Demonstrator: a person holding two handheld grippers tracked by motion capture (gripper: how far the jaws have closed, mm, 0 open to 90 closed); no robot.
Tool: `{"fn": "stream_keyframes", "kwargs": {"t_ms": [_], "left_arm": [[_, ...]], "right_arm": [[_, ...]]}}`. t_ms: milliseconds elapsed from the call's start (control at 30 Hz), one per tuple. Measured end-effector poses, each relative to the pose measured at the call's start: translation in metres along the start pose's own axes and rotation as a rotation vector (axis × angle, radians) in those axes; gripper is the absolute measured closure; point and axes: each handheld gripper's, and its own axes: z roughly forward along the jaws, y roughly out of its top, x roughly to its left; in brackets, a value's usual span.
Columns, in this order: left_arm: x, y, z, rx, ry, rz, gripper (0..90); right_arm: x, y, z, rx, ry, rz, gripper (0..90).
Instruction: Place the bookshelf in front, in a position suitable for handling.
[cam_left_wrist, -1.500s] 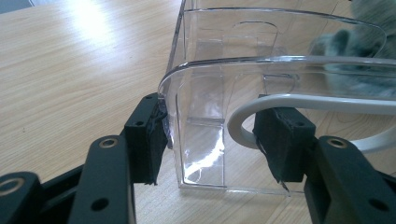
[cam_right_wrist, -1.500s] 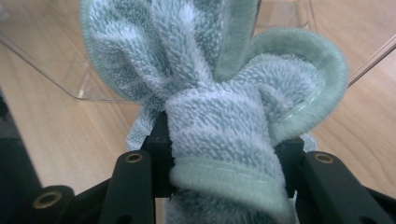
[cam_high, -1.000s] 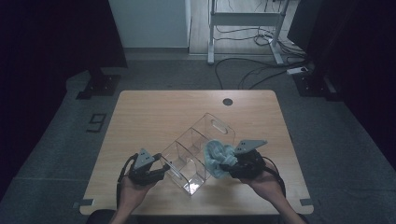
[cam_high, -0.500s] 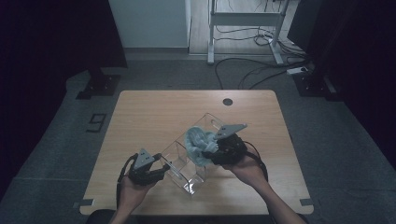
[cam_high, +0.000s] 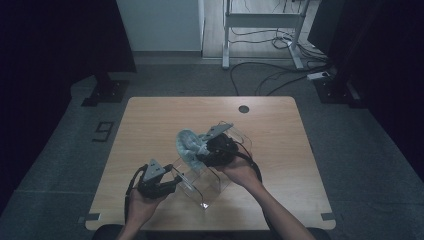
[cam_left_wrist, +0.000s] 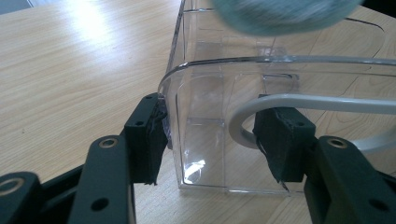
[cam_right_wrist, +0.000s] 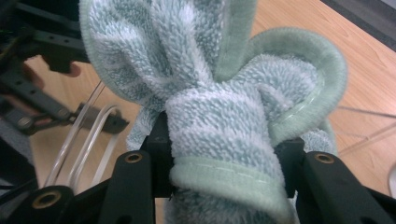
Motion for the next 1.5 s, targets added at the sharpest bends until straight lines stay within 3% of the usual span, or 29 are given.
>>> {"fn": "stream_keyframes", "kwargs": {"t_ms": [267,533,1000,1500], "left_arm": [[0.0,0.0,0.0,-0.003,-0.003,-0.001,45.3],[0.0,0.0,0.0,0.0,0.001,0.001,45.3],[-0.001,0.0,0.0,-0.003,0.007,-0.006,45.5],[-0.001,0.0,0.0,-0.003,0.01,-0.008,45.4]], "right_arm": [[0.001,0.005,0.03,0.046,-0.027,-0.012,53.2],[0.004,0.006,0.042,0.094,-0.046,-0.058,55.7],[0.005,-0.008,0.032,0.081,-0.031,-0.062,56.2],[0.014,-0.036,0.01,0.058,-0.025,-0.07,56.1]]}}
